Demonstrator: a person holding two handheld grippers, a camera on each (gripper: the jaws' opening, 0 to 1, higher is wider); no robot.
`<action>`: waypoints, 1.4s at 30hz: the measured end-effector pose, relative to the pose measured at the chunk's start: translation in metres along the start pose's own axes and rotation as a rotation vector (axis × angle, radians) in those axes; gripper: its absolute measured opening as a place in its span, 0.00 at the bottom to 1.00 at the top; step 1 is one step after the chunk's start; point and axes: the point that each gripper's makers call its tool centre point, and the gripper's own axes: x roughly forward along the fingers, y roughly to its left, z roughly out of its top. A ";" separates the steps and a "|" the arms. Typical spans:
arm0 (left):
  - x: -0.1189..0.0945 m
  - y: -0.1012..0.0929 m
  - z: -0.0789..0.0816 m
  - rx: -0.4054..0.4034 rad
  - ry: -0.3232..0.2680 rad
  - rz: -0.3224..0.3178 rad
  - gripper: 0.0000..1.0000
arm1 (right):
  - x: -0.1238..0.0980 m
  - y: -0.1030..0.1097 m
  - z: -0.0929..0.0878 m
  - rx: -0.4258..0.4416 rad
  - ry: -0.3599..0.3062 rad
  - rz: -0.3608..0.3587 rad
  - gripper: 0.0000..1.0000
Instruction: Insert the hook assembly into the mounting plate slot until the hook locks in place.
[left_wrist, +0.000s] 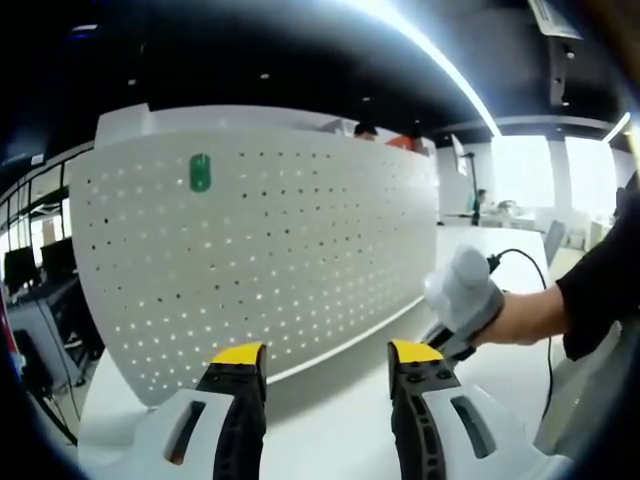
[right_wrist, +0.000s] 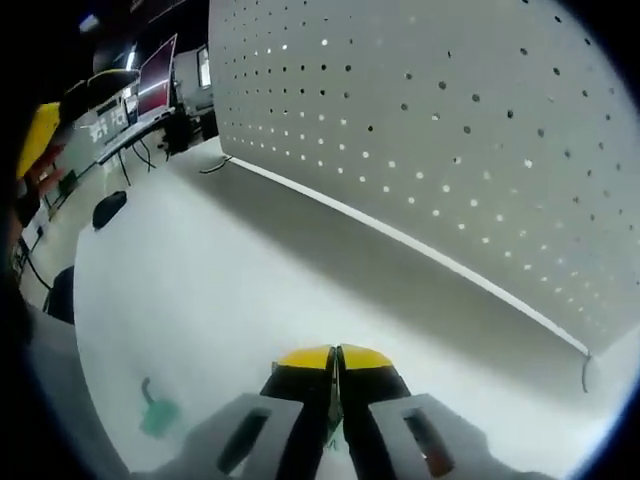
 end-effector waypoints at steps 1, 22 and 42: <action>0.000 0.000 0.000 0.000 0.000 0.000 0.50 | -0.001 0.000 0.002 0.011 -0.008 0.002 0.00; 0.002 -0.006 -0.002 0.009 0.010 -0.016 0.49 | -0.011 0.005 0.026 0.107 -0.111 0.042 0.00; 0.003 -0.004 -0.005 0.005 0.018 -0.016 0.49 | 0.006 -0.020 0.017 0.023 -0.040 -0.030 0.05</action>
